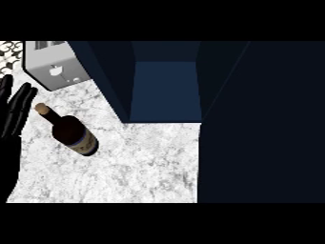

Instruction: Pick up the wine, place it into the cabinet and close the cabinet

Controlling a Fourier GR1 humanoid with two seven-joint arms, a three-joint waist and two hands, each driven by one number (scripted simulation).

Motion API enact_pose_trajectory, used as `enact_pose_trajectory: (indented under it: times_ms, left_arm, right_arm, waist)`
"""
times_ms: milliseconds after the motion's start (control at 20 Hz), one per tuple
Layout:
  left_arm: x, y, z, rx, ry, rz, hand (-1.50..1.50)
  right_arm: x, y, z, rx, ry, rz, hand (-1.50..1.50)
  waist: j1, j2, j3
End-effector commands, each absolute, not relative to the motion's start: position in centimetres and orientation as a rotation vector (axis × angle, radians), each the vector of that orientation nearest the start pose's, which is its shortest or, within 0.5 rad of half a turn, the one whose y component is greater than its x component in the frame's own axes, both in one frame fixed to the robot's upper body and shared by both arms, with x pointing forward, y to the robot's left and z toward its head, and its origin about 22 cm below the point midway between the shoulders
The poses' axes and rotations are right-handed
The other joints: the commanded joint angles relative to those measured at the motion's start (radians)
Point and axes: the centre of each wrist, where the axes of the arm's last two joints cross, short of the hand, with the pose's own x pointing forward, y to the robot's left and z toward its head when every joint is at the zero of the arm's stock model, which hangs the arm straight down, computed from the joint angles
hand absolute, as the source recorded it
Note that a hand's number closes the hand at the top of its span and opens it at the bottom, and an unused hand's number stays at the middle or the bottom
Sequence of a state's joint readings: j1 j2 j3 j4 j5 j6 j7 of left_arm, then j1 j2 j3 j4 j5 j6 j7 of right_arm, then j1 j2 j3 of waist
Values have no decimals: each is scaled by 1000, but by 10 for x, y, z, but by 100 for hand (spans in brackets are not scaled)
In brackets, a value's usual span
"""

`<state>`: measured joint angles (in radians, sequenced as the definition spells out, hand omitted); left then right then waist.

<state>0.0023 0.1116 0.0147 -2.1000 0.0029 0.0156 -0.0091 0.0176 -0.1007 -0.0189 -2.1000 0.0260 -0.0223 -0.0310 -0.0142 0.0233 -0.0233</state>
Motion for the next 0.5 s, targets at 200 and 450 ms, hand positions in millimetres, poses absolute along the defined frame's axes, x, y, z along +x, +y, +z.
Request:
enact_pose_trajectory:
  times_ms: [200,450]
  left_arm:
    - [245,249,167,126,-2081,-153,-150]
    - [241,240,164,-105,-1900,-36,-150]
  right_arm:
    - [161,-234,127,-108,-2088,62,-150]
    - [154,-219,135,215,-1941,142,-150]
  waist:
    - [-3,-25,24]
    - [5,-28,24]
